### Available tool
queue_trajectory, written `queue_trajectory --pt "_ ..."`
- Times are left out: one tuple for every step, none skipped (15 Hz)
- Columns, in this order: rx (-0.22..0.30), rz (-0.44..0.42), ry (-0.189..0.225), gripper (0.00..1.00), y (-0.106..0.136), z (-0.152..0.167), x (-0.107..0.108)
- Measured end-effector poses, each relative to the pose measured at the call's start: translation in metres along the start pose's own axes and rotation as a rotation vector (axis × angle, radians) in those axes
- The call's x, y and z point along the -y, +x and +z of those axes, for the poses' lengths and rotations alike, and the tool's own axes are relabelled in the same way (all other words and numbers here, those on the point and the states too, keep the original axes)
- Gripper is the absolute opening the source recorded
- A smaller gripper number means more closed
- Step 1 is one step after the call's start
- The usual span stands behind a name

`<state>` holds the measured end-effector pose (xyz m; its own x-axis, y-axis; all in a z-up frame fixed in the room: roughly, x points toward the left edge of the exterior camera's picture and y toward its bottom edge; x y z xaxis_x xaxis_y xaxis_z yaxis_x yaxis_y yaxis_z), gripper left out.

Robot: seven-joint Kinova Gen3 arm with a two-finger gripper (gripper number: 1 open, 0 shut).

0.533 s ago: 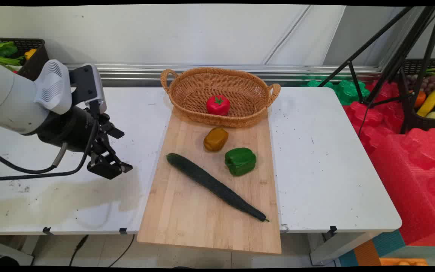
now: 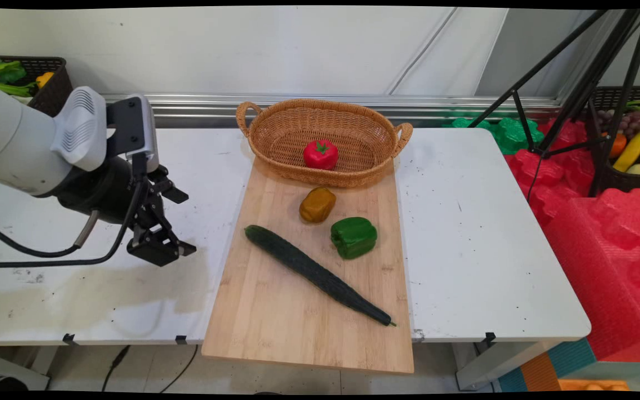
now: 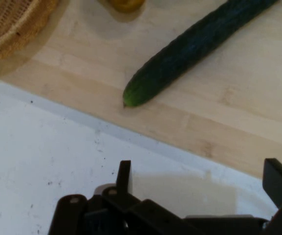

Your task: Pick up the cucumber from the cutting board

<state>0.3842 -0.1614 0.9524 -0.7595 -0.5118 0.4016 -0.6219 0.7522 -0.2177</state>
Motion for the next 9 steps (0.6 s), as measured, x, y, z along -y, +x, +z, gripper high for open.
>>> queue_trajectory --pt "0.003 0.022 -0.012 1.00 0.000 0.000 0.000" --pt "0.005 0.042 -0.021 1.00 0.000 0.001 0.001" --pt "0.005 0.054 -0.027 1.00 0.000 0.001 0.002" --pt "0.005 0.072 -0.034 1.00 0.001 0.002 0.004" --pt "0.005 0.089 -0.041 1.00 0.001 0.002 0.006" --pt "0.004 0.103 -0.047 1.00 0.001 0.003 0.008" --pt "0.004 0.115 -0.053 1.00 0.001 0.003 0.010" --pt "0.004 0.128 -0.061 1.00 0.001 0.003 0.012" --pt "0.003 0.139 -0.069 1.00 0.001 0.004 0.014"
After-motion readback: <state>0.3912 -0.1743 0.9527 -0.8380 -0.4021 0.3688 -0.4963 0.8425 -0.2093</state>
